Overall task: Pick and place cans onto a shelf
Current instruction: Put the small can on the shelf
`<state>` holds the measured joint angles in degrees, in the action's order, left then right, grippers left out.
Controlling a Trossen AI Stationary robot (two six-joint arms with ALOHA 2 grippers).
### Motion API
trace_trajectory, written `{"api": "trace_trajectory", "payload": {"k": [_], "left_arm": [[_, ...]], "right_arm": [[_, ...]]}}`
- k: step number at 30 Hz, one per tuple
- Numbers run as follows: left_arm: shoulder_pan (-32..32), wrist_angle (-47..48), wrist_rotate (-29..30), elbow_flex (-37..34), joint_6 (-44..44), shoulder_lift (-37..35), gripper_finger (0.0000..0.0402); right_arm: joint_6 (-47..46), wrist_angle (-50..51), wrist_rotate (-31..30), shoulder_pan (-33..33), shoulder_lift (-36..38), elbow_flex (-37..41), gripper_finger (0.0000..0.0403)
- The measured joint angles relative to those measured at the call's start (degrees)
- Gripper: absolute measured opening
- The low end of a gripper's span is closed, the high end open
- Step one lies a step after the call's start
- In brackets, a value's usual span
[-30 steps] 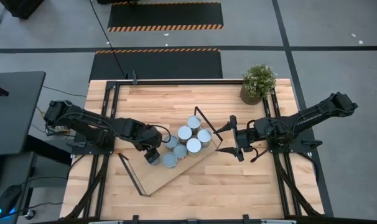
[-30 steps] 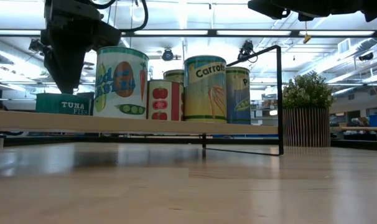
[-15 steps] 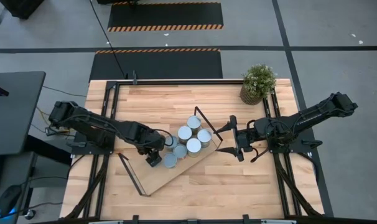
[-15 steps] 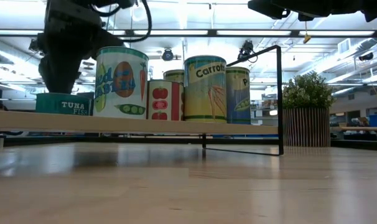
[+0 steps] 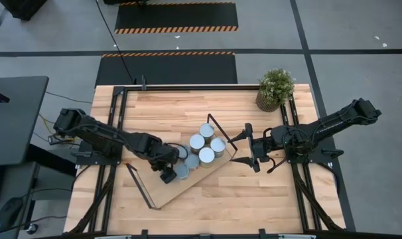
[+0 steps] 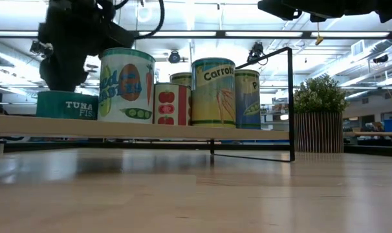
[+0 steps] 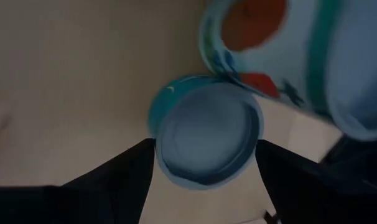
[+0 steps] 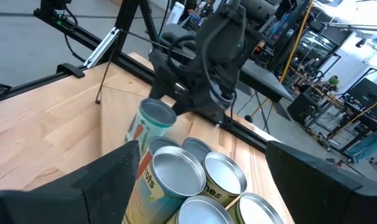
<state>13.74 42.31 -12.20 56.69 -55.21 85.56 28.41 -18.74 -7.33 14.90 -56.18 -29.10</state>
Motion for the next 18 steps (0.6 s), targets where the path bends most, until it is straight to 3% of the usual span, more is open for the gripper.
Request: {"api": "trace_trajectory", "payload": {"k": [18], "left_arm": [[5.22, -5.75, -0.69, 0.0, -6.68, -0.63, 0.0286]], "right_arm": [[0.01, 0.01, 0.01, -0.04, 0.09, 0.0, 0.0356]]}}
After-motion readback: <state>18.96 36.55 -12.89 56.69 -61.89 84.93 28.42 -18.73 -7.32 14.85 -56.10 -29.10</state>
